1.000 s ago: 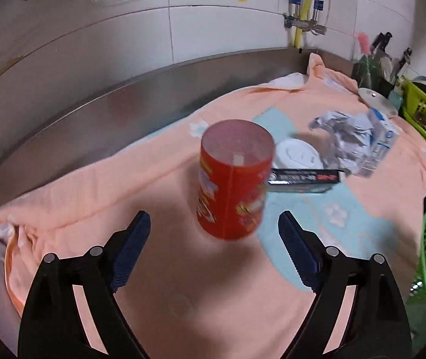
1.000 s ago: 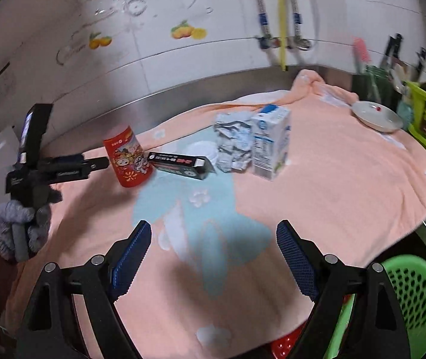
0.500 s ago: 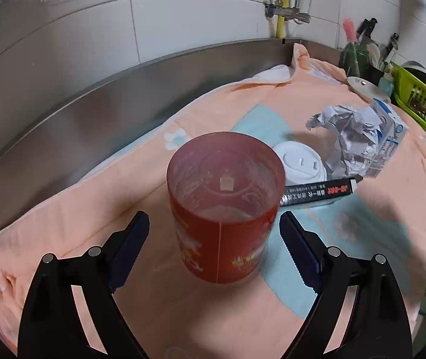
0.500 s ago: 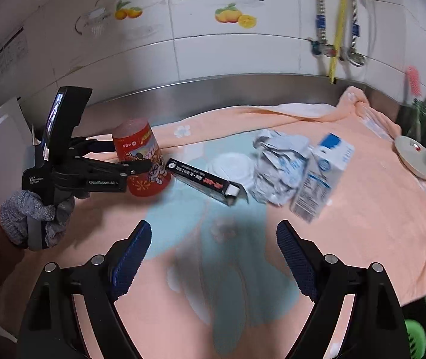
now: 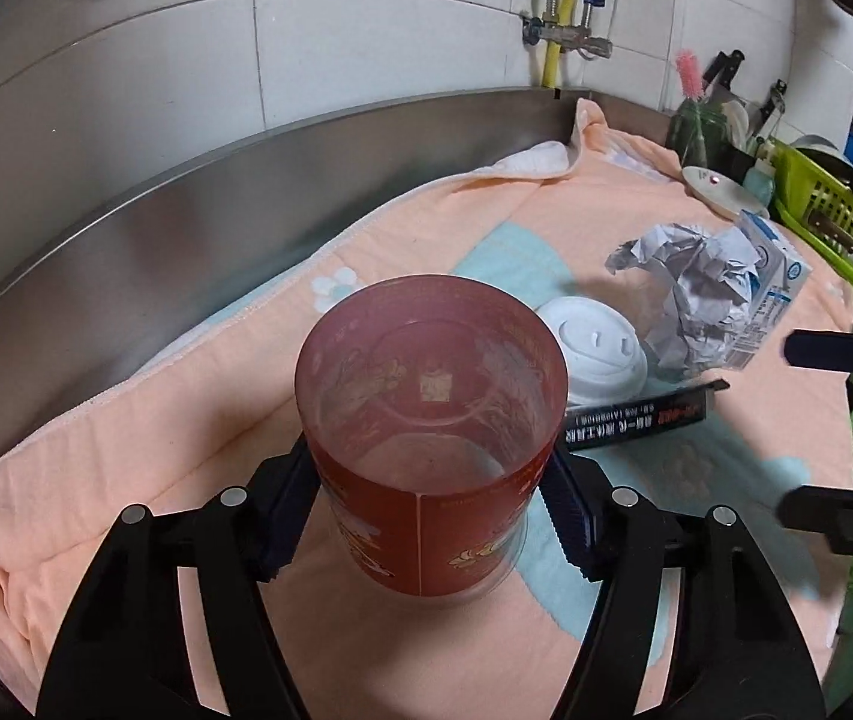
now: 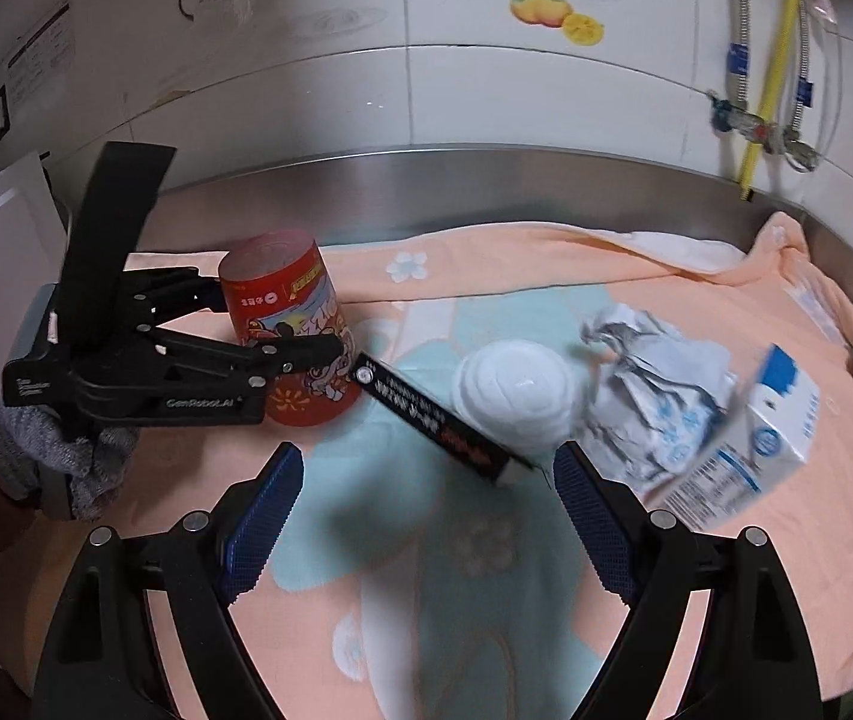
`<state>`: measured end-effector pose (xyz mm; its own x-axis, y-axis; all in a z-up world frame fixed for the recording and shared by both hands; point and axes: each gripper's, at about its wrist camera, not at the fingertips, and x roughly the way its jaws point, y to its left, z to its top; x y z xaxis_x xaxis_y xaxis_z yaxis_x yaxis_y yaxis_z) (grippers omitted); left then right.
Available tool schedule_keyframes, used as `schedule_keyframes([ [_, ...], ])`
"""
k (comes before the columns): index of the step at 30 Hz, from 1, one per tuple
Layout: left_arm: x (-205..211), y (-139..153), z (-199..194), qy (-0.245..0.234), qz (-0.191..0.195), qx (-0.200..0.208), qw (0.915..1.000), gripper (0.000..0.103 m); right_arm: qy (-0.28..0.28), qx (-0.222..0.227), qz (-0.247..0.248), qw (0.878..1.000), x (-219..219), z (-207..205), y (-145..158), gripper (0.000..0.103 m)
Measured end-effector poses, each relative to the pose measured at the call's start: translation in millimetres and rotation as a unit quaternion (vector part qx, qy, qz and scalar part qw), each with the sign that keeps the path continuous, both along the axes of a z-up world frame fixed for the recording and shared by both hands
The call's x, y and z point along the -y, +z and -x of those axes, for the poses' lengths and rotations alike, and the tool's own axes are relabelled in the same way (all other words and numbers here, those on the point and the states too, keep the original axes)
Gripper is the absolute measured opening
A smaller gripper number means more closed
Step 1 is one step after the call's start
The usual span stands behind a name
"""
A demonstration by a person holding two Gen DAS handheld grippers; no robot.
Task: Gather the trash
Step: 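Grasp the red snack cup with the left gripper while the right grasps the black box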
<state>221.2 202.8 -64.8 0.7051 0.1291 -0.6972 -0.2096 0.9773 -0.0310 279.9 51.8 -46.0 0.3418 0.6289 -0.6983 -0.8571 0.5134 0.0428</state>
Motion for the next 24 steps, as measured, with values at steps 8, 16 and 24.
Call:
schedule_keyframes([
  [8,-9,20,24,0.011,0.002,0.02,0.9997,0.066,0.034,-0.02,0.03,0.999,-32,-13,-26,0.083],
  [16,-12,33,37,0.014,0.0,0.032,0.9994,0.066,0.069,-0.036,0.075,0.994,-48,-23,-53,0.083],
  [24,-16,32,39,0.02,0.007,0.031,0.9993,0.066,0.074,-0.061,0.083,0.992,-50,-40,-68,0.083],
])
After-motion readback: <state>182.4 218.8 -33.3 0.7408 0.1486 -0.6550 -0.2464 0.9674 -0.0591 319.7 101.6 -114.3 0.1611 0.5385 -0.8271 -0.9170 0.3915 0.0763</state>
